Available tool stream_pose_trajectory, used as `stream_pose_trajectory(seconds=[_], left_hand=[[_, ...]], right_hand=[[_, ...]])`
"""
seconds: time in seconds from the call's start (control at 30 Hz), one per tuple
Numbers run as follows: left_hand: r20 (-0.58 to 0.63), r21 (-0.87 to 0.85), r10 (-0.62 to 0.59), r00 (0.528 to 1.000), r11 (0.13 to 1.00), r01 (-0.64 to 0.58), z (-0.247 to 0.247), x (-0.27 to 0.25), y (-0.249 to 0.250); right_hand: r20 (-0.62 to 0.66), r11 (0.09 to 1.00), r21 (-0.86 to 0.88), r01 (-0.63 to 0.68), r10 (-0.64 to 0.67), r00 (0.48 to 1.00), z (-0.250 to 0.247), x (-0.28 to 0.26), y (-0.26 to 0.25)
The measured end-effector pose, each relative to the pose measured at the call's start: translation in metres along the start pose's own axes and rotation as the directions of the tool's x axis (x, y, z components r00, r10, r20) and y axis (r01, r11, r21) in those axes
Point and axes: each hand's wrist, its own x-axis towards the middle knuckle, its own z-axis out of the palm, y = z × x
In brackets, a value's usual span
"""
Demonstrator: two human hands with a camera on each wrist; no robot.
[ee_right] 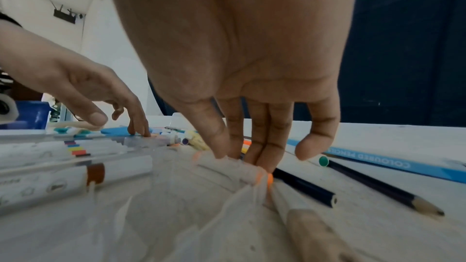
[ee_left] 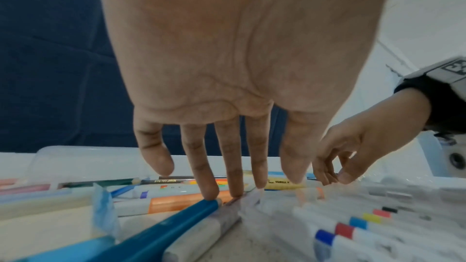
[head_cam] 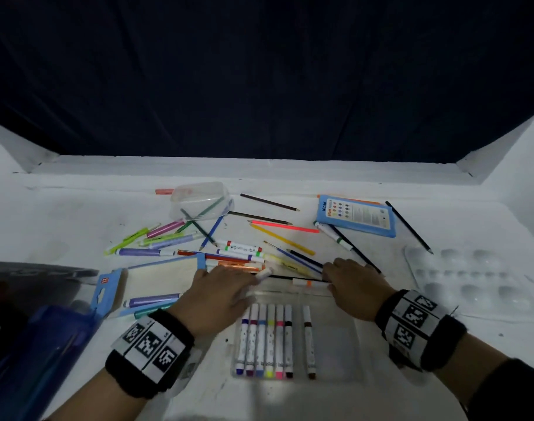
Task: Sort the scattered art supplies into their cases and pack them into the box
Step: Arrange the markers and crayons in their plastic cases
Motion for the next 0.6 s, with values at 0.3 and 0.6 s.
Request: stream_pose_trajectory(seconds=[0.3,0.6], left_hand=[[-0.095,-0.016,-0.15,0.984,0.989,0.149,-0.024,0.057,-0.016],[0.044,0.329,-0.195,0.98,0.929,0.17,-0.034,0.103,-0.035]], right_hand=[[0.125,0.999,0.034,-0.031,0.026,0.992,-0.006,0.005,0.003],[0.088,0.987,0.156,-0.022,0.008,0.996,-0.007,-0.009,-0.002]])
